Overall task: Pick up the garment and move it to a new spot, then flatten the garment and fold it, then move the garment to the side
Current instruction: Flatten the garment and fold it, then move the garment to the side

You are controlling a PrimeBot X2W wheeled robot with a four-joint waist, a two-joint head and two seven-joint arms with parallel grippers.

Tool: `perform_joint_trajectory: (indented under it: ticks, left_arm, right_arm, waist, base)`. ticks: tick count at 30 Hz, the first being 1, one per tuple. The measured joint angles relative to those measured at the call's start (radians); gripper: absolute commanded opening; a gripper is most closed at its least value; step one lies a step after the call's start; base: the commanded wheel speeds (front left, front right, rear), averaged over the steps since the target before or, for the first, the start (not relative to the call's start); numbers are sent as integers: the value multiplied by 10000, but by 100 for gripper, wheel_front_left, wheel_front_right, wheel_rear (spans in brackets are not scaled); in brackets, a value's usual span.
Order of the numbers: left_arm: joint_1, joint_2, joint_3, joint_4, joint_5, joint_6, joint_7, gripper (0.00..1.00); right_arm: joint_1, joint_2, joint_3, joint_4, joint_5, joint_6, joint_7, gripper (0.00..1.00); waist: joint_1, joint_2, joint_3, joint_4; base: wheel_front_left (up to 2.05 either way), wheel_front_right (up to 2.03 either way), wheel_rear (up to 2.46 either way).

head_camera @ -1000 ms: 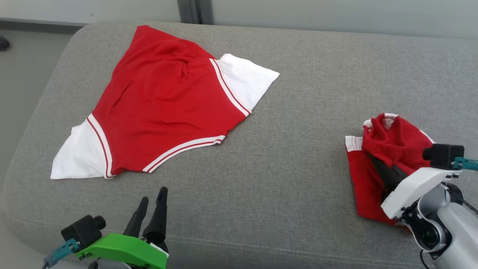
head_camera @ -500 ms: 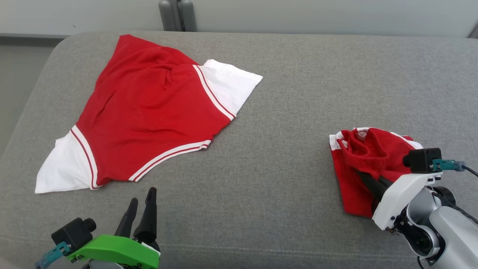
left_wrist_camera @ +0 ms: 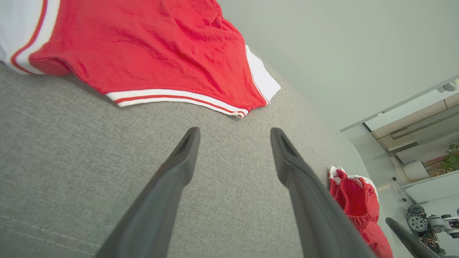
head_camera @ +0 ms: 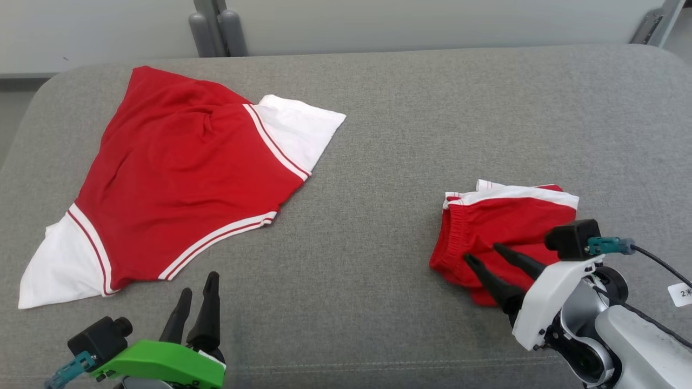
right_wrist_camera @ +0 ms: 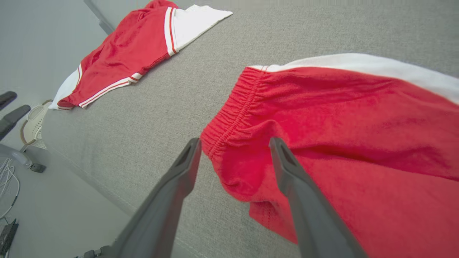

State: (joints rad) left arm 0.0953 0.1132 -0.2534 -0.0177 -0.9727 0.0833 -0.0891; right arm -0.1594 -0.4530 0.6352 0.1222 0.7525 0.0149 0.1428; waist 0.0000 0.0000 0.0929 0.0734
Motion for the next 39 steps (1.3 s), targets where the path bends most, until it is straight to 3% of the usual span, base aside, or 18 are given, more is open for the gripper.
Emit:
perform_joint_trajectory:
  ticks: [8,12,21,33,39]
  left_arm:
    - [12,109,192,-8,0,0,-84,100]
    - [12,117,159,-157,2,0,-75,100]
    - [3,270,-107,-324,75,0,180,100]
    - [-315,477,-186,-593,163,4,456,100]
    - [-616,583,-236,-686,176,6,631,100]
  right_arm:
    - [709,343,-788,-548,999,-359,-284,100]
    - [1191,403,-1465,-777,1490,-788,-610,100]
    - [1775,679,-2738,-334,2278,-1060,-1438,100]
    - [1677,1166,-3043,485,2683,-1051,-1822,100]
    - [1538,1607,-3120,1024,3168,-851,-1916,100]
  waist:
    - [0,0,-42,-463]
    - [0,0,0,-682]
    - [0,0,358,-961]
    - [0,0,888,-768]
    - [0,0,1133,-621]
  base:
    - [0,0,0]
    - [0,0,0]
    - [0,0,0]
    - [0,0,0]
    - [0,0,0]
